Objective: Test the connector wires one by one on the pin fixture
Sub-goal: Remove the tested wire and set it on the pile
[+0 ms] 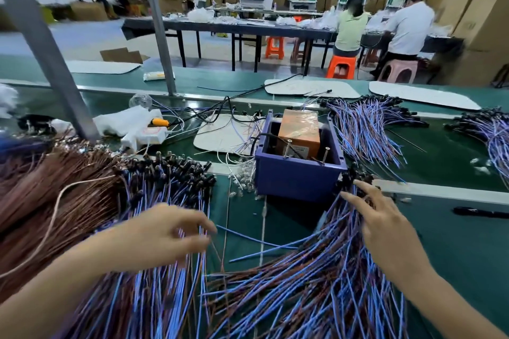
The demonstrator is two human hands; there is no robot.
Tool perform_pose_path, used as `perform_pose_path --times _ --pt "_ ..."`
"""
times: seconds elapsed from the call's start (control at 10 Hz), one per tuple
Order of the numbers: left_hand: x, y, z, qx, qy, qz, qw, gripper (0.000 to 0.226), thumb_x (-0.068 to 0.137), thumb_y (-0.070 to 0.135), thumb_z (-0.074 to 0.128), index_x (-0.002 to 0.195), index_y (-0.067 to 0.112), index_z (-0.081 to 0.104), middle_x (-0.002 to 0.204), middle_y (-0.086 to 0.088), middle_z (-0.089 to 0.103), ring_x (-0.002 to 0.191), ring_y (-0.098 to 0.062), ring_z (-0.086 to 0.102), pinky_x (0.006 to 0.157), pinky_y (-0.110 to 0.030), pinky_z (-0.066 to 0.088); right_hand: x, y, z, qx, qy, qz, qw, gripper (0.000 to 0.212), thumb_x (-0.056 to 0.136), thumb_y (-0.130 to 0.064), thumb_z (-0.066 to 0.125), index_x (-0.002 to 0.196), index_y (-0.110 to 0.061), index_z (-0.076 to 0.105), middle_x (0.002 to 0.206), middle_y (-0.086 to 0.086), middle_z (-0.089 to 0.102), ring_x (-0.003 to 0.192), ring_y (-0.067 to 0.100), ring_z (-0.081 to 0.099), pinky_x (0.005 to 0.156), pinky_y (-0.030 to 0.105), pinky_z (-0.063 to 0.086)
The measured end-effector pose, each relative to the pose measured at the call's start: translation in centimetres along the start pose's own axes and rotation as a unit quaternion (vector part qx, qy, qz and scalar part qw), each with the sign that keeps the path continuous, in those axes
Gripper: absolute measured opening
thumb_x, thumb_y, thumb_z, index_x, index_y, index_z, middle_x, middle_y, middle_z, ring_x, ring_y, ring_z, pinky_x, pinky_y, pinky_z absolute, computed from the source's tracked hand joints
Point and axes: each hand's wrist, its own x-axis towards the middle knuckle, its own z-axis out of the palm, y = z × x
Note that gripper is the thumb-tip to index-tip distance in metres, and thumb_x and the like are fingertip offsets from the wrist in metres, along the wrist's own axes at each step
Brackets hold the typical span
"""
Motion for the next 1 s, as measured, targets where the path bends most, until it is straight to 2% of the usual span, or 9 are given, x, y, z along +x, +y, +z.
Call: perform_pose_path --times 0.1,0.2,0.3,0.5,0.6,0.7,0.8,0.9,1.0 --pt "4.8 -2.0 0.2 0.122 0.129 -0.031 0.984 0.022 0.094 0.022 0.056 0.114 0.023 0.066 0.093 0.005 0.070 0.070 -0.002 0.062 0.071 -0.008 0.045 0.2 -1.9 -0.1 0.064 0.040 -0.025 0.997 0.054 0.079 0.006 0.066 0.129 -0.014 0.060 0.139 0.010 0.050 0.112 0.028 0.059 0.092 0.038 0.054" --pt "8.4 -2.2 2.6 0.274 0.136 -0.089 0.948 0.030 0.095 0.015 0.046 0.124 0.018 0.054 0.121 -0.007 0.055 0.101 -0.025 0.060 0.086 -0.035 0.049 -0.1 -4.2 -0.3 0.152 0.110 -0.054 0.981 0.041 0.072 0.009 0.074 0.109 -0.009 0.071 0.116 0.008 0.065 0.088 0.024 0.069 0.069 0.034 0.061" --pt "9.3 -2.8 3.9 0.373 0.143 -0.140 0.906 0.035 0.088 0.006 0.053 0.120 0.016 0.045 0.130 -0.011 0.035 0.089 -0.030 0.063 0.057 -0.037 0.043 -0.9 -5.4 0.0 0.196 0.103 -0.075 0.972 0.035 0.074 0.005 0.075 0.104 -0.012 0.073 0.112 0.002 0.066 0.082 0.015 0.069 0.067 0.027 0.060" --pt "9.4 -4.2 3.0 0.403 0.179 -0.122 0.889 0.059 0.085 -0.002 0.051 0.137 0.020 0.033 0.120 -0.007 0.044 0.090 -0.028 0.065 0.057 -0.035 0.040 -1.7 -5.4 0.8 0.301 0.022 -0.012 0.953 0.023 0.088 -0.003 0.065 0.103 -0.019 0.072 0.099 -0.010 0.067 0.067 0.001 0.059 0.067 0.008 0.046" --pt "8.8 -2.6 2.2 0.370 0.208 -0.104 0.900 0.041 0.097 0.014 0.046 0.137 0.017 0.037 0.117 -0.006 0.046 0.092 -0.029 0.064 0.067 -0.037 0.049 -1.1 -7.0 0.4 0.558 -0.070 0.130 0.817 0.017 0.095 -0.023 0.057 0.092 -0.018 0.073 0.075 0.002 0.072 0.067 0.016 0.068 0.062 0.021 0.054" --pt "7.9 1.4 1.3 0.255 0.299 0.033 0.919 0.037 0.099 0.020 0.048 0.136 0.014 0.049 0.117 -0.005 0.049 0.087 -0.027 0.064 0.077 -0.036 0.052 0.4 -9.5 -1.1 0.772 -0.234 0.258 0.531 0.057 0.100 -0.047 0.031 0.105 -0.003 0.067 0.080 0.025 0.071 0.067 0.032 0.070 0.057 0.031 0.057" --pt "6.3 7.8 1.7 0.113 0.380 0.281 0.874 0.024 0.094 0.015 0.055 0.114 0.012 0.066 0.107 -0.009 0.058 0.081 -0.023 0.062 0.077 -0.035 0.054 2.3 -12.6 -1.7 0.861 -0.229 0.248 0.382 0.054 0.103 -0.041 0.027 0.121 0.001 0.057 0.100 0.024 0.070 0.087 0.032 0.070 0.075 0.033 0.058" --pt "6.1 11.8 5.8 0.343 0.248 0.177 0.888 0.046 0.094 0.050 0.021 0.127 0.040 0.051 0.129 0.006 0.054 0.112 -0.016 0.054 0.094 -0.036 0.047 4.1 -12.7 -4.8 0.907 -0.093 0.301 0.279 0.041 0.103 -0.007 0.017 0.133 0.009 0.039 0.134 0.031 0.046 0.128 0.034 0.036 0.106 0.026 0.032" --pt "8.4 12.4 8.5 0.532 -0.147 -0.116 0.826 0.046 0.100 0.025 0.028 0.139 0.007 0.046 0.141 -0.012 0.050 0.128 -0.020 0.048 0.108 -0.024 0.034 5.9 -13.3 -5.1 0.894 -0.194 0.239 0.326 0.032 0.102 -0.013 0.035 0.112 0.005 0.059 0.098 0.021 0.071 0.075 0.023 0.071 0.066 0.020 0.057"
